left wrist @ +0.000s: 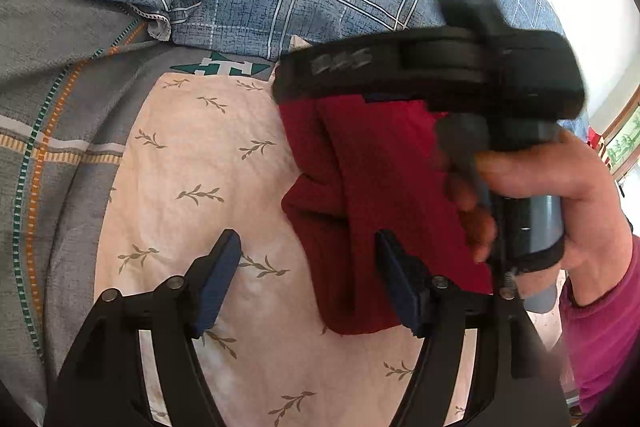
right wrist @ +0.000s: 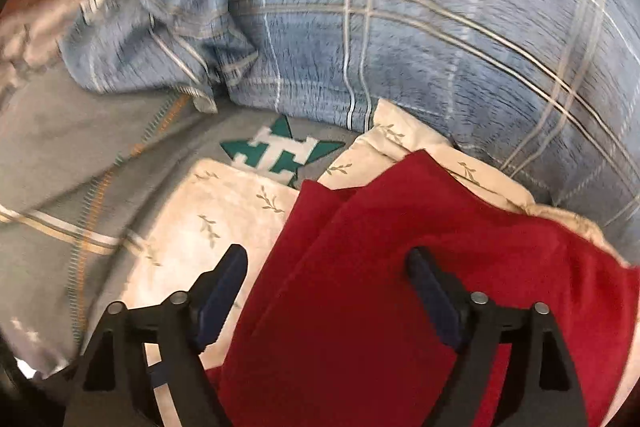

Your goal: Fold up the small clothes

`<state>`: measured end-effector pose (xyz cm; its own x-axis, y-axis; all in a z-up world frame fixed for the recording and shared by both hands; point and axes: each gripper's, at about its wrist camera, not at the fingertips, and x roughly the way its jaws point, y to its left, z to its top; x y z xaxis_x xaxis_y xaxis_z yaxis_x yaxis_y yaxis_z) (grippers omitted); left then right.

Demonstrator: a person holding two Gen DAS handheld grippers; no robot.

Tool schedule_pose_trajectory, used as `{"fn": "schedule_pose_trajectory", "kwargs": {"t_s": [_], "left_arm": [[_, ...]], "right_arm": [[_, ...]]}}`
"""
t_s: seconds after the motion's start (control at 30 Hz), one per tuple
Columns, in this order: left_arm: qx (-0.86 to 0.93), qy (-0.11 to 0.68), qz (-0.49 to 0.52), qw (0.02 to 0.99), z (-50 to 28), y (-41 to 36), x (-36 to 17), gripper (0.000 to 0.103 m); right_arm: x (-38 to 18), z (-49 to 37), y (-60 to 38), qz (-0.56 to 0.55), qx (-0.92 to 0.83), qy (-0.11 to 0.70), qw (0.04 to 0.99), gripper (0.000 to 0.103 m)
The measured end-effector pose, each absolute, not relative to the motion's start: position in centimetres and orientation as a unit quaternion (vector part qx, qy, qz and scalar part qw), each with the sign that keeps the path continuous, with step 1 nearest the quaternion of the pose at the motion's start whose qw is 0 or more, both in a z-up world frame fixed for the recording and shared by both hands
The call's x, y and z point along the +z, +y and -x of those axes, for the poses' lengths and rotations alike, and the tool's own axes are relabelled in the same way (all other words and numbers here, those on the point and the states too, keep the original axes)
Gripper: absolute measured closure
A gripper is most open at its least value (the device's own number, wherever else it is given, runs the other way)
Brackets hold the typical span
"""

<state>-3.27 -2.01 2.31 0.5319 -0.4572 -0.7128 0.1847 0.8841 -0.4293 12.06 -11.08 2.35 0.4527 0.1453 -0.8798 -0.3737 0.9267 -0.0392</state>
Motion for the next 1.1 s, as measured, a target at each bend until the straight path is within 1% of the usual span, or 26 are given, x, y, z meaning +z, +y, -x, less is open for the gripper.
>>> {"fn": "schedule_pose_trajectory", "kwargs": {"t_s": [0.07,0.1,0.13,0.17,0.2,0.23,0.27,0.3,0.37,0.47,0.57,0.7,0.73,0.8,0.93,1.1], "left_arm": [[-0.185,0.446,0.152,0.862,3.2,-2.0,2.3,0.032],[-0.184,0.446,0.151,0.862,3.2,-2.0,2.4,0.032],[-0.183,0.446,0.151,0.863,3.0,-2.1,2.4,0.032],[-0.183,0.446,0.150,0.863,3.0,-2.1,2.4,0.031],[-0.182,0.446,0.150,0.863,3.0,-2.2,2.4,0.031],[-0.182,0.446,0.149,0.864,3.0,-2.2,2.4,0.031],[-0.181,0.445,0.148,0.864,3.0,-2.3,2.4,0.030],[-0.181,0.444,0.148,0.865,3.0,-2.4,2.4,0.030],[-0.183,0.442,0.149,0.865,2.8,-2.5,2.4,0.027],[-0.190,0.440,0.153,0.864,2.6,-2.7,2.4,0.025],[-0.200,0.439,0.159,0.861,2.2,-2.6,2.4,0.025],[-0.250,0.427,0.189,0.848,1.8,-2.8,2.7,0.024],[-0.270,0.425,0.204,0.840,1.6,-2.8,2.7,0.019],[-0.292,0.423,0.219,0.829,1.1,-3.2,2.9,0.018],[-0.289,0.405,0.197,0.845,0.2,-4.2,3.2,0.018],[-0.303,0.398,0.196,0.844,-0.8,-5.8,3.1,0.018]], "right_arm": [[1.5,-12.0,-10.1,0.154,0.140,0.496,0.843,0.016],[1.3,-11.9,-9.9,0.167,0.136,0.490,0.845,0.018],[1.2,-11.7,-9.8,0.175,0.132,0.482,0.848,0.021],[1.2,-11.4,-10.0,0.179,0.129,0.474,0.852,0.028],[1.3,-11.0,-10.3,0.181,0.127,0.465,0.858,0.031],[1.4,-10.8,-10.5,0.181,0.130,0.460,0.860,0.038],[1.5,-10.6,-10.9,0.179,0.135,0.454,0.862,0.048],[1.8,-10.3,-11.4,0.174,0.140,0.450,0.865,0.053],[2.6,-9.9,-12.5,0.161,0.152,0.447,0.867,0.072],[3.5,-9.6,-13.7,0.142,0.161,0.443,0.870,0.081],[4.5,-9.0,-14.8,0.124,0.168,0.433,0.877,0.084],[5.5,-8.6,-16.3,0.098,0.174,0.431,0.880,0.086],[5.7,-8.5,-16.9,0.090,0.176,0.432,0.880,0.086],[6.0,-8.5,-17.8,0.076,0.179,0.433,0.880,0.086],[6.3,-8.5,-19.2,0.056,0.183,0.436,0.879,0.086],[6.3,-8.6,-20.5,0.039,0.190,0.442,0.876,0.086]]}}
